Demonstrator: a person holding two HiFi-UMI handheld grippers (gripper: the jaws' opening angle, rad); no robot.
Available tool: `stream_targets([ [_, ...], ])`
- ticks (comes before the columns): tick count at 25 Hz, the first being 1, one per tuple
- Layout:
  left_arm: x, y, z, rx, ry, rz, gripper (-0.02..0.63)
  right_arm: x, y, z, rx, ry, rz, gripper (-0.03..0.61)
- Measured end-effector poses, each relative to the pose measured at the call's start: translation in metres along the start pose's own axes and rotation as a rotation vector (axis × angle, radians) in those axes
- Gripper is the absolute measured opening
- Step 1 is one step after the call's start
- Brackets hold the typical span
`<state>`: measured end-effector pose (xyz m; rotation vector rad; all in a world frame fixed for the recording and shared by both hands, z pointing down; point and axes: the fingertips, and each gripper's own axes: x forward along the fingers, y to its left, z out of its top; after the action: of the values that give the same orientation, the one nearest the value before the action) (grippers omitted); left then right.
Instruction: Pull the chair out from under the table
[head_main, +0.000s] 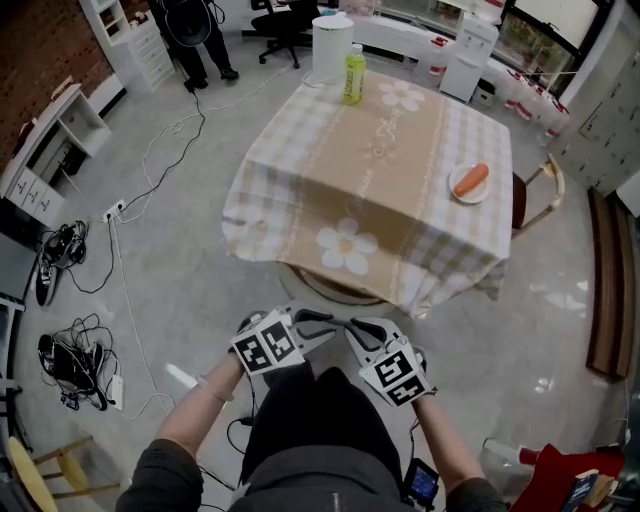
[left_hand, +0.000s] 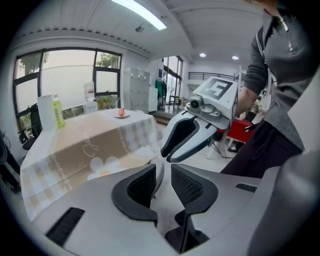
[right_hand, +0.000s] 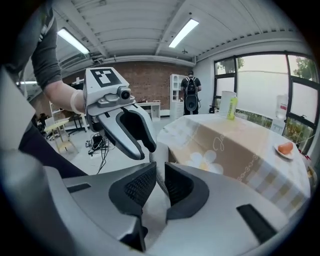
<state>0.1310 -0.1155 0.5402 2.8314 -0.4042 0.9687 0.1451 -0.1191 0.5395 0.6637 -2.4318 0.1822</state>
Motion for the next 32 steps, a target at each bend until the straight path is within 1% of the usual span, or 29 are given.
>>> stream_targets([
  [4,0.001,-0.004,-0.006,0.068,0.074,-0.032,0.132,0.003,0.005,-0.004,-0.050,0.040,0.023,0.017],
  [5,0.002,-0.003,-0.008,0.082,0.093,-0.037,0.140,0.005,0.005,-0.004,-0.072,0.050,0.028,0.029],
  [7,0.002,0.000,-0.013,0.108,0.127,-0.048,0.160,0.009,0.007,-0.005,-0.116,0.078,0.044,0.133],
  [9,0.001,0.001,-0.017,0.118,0.149,-0.066,0.169,0.013,0.010,-0.007,-0.169,0.112,0.050,0.148],
  [12,0.001,0.001,-0.023,0.145,0.184,-0.095,0.187,0.019,0.013,-0.009,-0.248,0.156,0.044,0.189],
  [16,0.001,0.008,-0.040,0.247,0.273,-0.116,0.218,0.029,0.010,-0.011,-0.294,0.189,0.031,0.192],
  [20,0.002,0.013,-0.058,0.330,0.348,-0.135,0.230,0.035,0.010,-0.014,-0.301,0.226,0.034,0.192],
  [25,0.007,0.018,-0.067,0.392,0.382,-0.151,0.233,0.043,0.013,-0.025,-0.391,0.299,0.051,0.192],
  [29,0.012,0.020,-0.072,0.441,0.422,-0.187,0.233,0.050,0.013,-0.031,-0.407,0.335,0.068,0.192],
  [32,0.016,0.026,-0.078,0.478,0.455,-0.199,0.233,0.055,0.008,-0.036,-0.452,0.366,0.050,0.192],
])
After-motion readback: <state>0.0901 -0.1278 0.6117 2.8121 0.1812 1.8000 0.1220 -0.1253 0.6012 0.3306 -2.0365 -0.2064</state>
